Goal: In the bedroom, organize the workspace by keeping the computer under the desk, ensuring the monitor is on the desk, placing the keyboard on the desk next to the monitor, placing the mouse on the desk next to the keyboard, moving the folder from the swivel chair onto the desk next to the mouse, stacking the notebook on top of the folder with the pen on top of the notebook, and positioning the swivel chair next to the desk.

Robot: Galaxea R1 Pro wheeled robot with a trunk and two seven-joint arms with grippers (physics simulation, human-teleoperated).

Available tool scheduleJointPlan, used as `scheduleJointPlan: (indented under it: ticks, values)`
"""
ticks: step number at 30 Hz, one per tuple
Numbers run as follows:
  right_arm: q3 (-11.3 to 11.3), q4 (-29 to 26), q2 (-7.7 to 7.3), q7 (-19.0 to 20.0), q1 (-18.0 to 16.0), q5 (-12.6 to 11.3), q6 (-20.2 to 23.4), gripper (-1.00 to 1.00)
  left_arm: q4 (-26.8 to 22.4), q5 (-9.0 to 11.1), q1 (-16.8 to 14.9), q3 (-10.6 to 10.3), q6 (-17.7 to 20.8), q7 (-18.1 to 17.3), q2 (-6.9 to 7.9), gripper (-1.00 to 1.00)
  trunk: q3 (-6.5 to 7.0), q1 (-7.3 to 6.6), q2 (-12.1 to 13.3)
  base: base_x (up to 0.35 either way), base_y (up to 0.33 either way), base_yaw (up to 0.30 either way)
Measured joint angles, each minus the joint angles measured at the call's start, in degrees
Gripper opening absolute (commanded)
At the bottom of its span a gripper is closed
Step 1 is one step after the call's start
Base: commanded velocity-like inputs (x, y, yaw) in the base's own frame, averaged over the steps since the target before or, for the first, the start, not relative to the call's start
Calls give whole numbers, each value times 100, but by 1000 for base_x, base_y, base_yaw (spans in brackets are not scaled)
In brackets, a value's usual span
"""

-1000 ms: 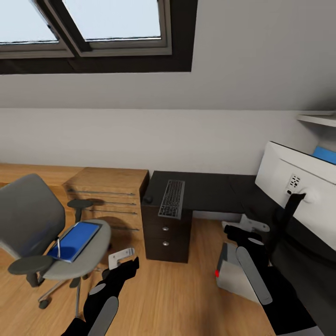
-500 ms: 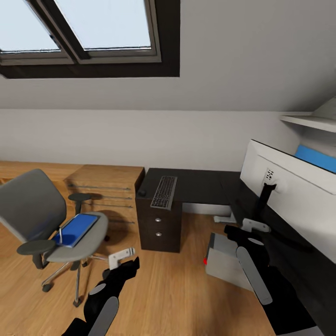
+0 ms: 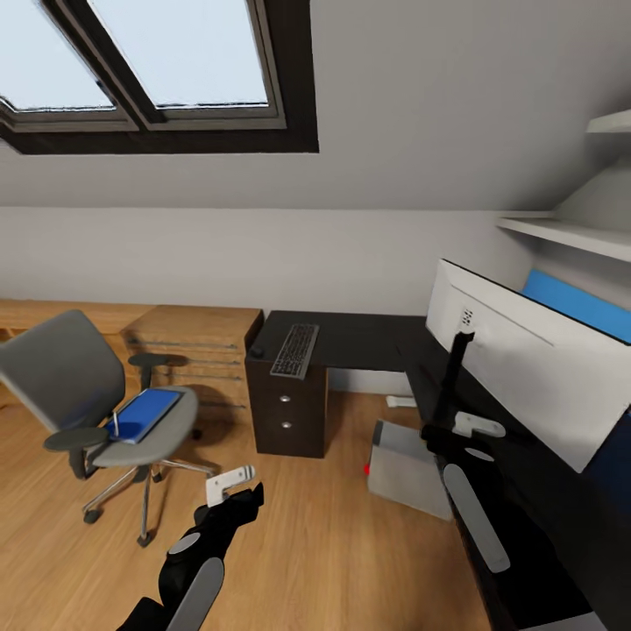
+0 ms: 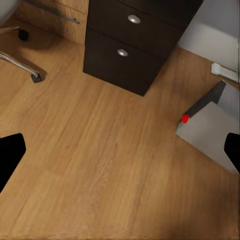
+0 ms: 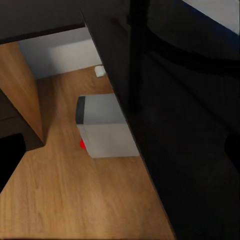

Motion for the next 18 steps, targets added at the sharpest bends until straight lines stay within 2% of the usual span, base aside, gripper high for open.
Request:
scheduleJointPlan:
  ticks: [11, 18]
  values:
    - [-1, 10, 0, 10, 1, 0, 0, 100, 0, 2, 0, -20, 0, -1, 4, 100, 264, -242, 442, -337, -29, -177]
    - [1, 62, 0, 11, 1, 0, 0, 100, 1, 0, 0, -45, 7, -2, 1, 100, 436, -397, 723, -306, -175, -190]
